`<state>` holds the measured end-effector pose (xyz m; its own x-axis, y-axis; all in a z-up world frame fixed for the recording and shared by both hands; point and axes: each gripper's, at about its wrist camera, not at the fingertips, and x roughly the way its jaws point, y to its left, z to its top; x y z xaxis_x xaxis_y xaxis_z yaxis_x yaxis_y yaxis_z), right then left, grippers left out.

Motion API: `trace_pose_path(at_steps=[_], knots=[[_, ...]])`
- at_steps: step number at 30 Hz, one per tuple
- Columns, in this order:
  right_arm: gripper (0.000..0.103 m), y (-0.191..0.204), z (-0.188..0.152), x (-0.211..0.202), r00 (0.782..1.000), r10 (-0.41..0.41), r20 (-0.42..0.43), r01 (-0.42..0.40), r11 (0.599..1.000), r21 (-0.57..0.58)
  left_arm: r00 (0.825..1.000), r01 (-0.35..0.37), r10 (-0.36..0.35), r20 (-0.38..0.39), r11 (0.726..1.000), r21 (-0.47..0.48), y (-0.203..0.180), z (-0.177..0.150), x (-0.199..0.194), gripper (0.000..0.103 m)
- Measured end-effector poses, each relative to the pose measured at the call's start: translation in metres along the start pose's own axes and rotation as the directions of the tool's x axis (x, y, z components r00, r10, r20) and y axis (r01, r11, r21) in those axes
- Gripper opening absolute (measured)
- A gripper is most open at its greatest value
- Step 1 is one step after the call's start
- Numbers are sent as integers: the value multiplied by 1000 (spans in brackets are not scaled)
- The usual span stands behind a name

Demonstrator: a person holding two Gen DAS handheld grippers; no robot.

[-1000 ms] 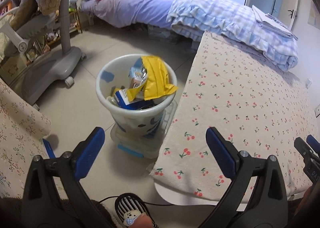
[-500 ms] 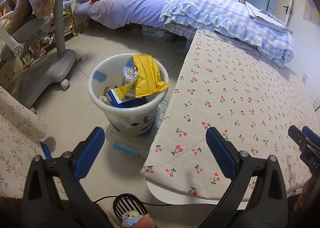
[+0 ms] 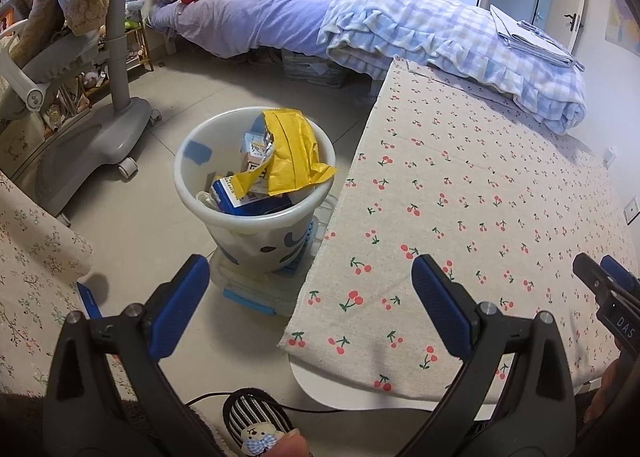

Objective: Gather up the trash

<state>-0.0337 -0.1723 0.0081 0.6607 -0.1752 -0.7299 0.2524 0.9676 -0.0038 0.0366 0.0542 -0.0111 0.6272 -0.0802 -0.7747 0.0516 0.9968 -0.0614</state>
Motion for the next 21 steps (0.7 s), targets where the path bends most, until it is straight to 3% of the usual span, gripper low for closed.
trace_pose_path(at_steps=[21], knots=[[82,-2,0,-1,1000,-1,5,1,1000,11,1000,2,-2,-1,1000,4,0,0,0,101]])
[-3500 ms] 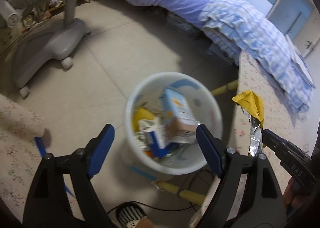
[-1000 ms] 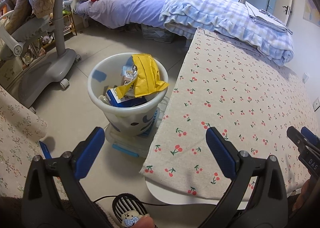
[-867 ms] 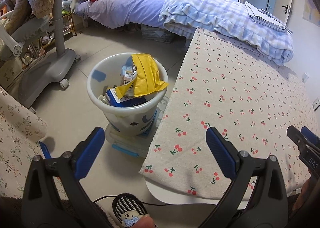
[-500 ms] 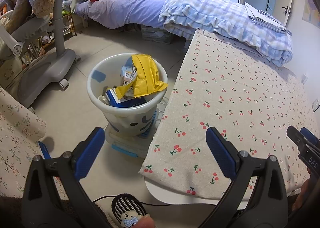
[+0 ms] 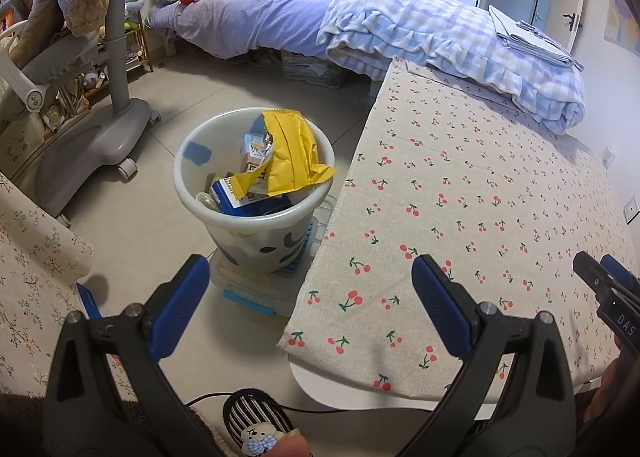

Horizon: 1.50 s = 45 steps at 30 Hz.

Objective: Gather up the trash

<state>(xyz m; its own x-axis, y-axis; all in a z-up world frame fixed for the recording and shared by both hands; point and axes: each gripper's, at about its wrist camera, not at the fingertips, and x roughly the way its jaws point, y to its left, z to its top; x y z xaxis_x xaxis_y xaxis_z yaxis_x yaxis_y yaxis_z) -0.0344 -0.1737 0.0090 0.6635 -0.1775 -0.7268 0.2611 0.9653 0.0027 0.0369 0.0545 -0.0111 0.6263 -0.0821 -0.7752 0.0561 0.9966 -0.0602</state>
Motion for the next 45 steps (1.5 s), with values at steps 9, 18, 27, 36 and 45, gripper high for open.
trace_pose_path(at_steps=[9,18,27,36,45], knots=[[82,0,0,-2,1000,0,7,0,1000,4,1000,-1,1,5,1000,-2,-1,2,-1,101],[82,0,1,-3,1000,-1,12,1,1000,7,1000,0,0,8,1000,-3,-1,1,-1,101],[82,0,2,-3,1000,1,12,-1,1000,6,1000,-2,2,4,1000,-3,-2,1,0,101],[82,1,1,-3,1000,-1,13,1,1000,6,1000,-1,1,9,1000,-1,-2,1,0,101],[82,1,1,-3,1000,-1,13,1,1000,6,1000,1,-1,10,1000,-2,-3,1,-1,101]])
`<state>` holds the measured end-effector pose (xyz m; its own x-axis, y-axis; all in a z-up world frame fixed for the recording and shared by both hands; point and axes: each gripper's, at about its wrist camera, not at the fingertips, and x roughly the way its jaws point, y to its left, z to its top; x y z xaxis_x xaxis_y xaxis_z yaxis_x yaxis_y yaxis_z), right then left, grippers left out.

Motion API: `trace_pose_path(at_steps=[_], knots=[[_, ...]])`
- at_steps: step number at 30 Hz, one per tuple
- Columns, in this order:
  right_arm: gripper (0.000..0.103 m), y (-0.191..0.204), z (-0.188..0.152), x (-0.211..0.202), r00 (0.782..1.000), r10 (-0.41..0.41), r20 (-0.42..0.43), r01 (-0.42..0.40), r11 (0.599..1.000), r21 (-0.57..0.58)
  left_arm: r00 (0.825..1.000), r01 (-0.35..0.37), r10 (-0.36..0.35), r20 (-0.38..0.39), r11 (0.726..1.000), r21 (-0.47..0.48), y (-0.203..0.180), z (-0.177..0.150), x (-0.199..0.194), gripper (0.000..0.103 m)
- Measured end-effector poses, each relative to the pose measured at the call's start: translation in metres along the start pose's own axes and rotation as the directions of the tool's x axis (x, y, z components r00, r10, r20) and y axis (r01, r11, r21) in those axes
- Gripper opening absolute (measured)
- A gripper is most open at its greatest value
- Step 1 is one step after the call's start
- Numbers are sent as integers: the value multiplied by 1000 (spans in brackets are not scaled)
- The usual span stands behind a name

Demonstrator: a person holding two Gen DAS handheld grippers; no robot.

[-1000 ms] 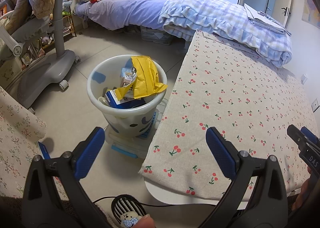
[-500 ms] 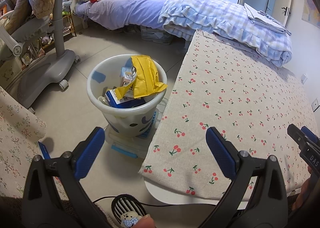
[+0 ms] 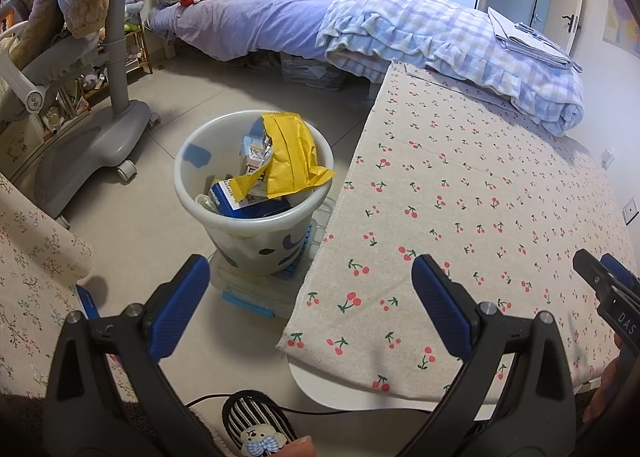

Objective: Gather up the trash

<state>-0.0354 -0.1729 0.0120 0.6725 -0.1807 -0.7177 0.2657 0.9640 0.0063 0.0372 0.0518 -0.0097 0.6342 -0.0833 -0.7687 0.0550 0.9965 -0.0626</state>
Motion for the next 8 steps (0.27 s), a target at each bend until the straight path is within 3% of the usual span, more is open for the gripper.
trace_pose_path(at_steps=[8], knots=[[82,-1,1,0,1000,11,-11,-11,1000,13,1000,13,-13,-15,1000,-3,1,0,0,101]])
